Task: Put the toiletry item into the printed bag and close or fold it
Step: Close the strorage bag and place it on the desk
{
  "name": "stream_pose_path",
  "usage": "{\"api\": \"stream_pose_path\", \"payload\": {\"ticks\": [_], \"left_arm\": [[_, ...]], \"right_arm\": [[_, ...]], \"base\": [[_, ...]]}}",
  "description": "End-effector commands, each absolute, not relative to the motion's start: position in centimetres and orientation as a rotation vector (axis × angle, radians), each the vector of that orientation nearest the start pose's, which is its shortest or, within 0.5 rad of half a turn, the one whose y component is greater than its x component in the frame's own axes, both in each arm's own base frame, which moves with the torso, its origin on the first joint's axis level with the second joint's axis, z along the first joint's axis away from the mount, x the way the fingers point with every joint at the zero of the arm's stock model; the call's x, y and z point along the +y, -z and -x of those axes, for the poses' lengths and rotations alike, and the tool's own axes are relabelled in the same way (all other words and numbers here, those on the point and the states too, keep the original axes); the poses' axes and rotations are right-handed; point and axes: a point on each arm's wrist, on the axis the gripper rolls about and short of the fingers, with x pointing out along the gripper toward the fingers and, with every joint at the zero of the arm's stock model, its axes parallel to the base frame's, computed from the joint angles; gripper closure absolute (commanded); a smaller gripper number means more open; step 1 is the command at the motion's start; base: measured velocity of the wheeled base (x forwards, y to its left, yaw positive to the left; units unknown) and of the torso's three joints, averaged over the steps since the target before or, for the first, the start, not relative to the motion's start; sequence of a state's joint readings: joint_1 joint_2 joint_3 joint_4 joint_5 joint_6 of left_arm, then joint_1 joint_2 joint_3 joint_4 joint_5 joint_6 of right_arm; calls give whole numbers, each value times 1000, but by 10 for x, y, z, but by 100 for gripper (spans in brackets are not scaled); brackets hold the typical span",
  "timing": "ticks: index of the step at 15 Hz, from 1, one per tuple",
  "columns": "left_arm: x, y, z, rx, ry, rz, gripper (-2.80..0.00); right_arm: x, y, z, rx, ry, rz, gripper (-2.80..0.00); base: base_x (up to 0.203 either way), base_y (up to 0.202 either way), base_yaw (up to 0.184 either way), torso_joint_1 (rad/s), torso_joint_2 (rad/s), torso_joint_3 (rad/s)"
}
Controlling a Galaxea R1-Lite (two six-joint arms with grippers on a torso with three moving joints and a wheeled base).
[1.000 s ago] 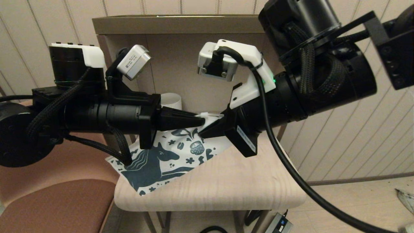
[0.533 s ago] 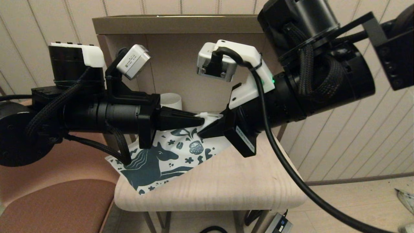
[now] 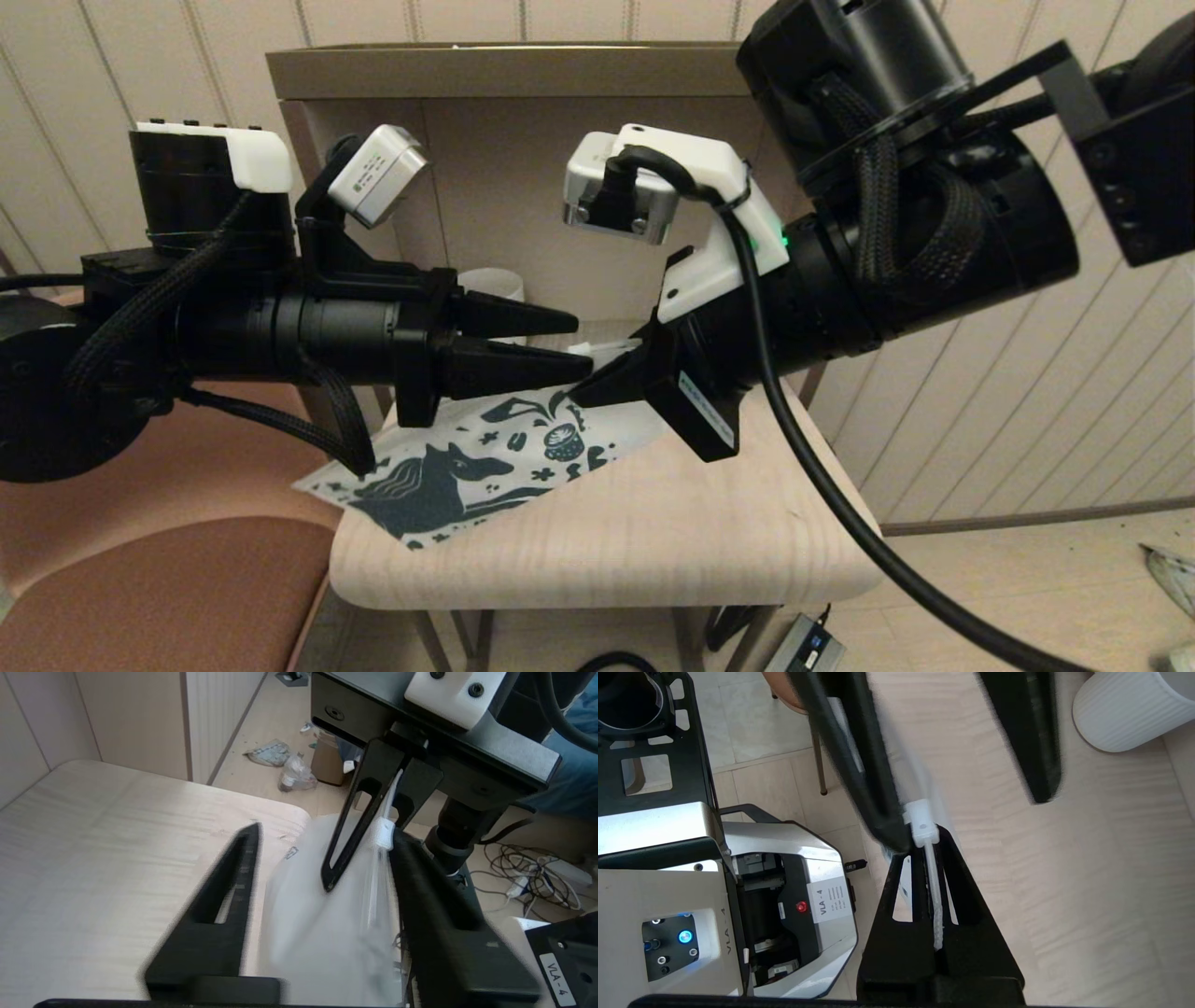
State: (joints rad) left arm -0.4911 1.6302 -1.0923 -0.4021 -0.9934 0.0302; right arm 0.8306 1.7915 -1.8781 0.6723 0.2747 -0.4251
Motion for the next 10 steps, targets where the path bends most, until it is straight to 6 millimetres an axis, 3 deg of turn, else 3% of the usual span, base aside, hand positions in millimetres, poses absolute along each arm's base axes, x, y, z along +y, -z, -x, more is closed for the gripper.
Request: {"api": "stream_pose_path", "payload": {"ticks": [1,10], "left_arm": [[-157,-264,-253,116,1491,11,-280],[-157,-263,-253,116,1488,10,-280]], "right_arm": [[240,-325,-211,365,-1192,542,0],[240,-324,-211,366,-1192,542,0]], "base": [[0,0,0,0,0,0],[0,0,0,0,0,0]]}}
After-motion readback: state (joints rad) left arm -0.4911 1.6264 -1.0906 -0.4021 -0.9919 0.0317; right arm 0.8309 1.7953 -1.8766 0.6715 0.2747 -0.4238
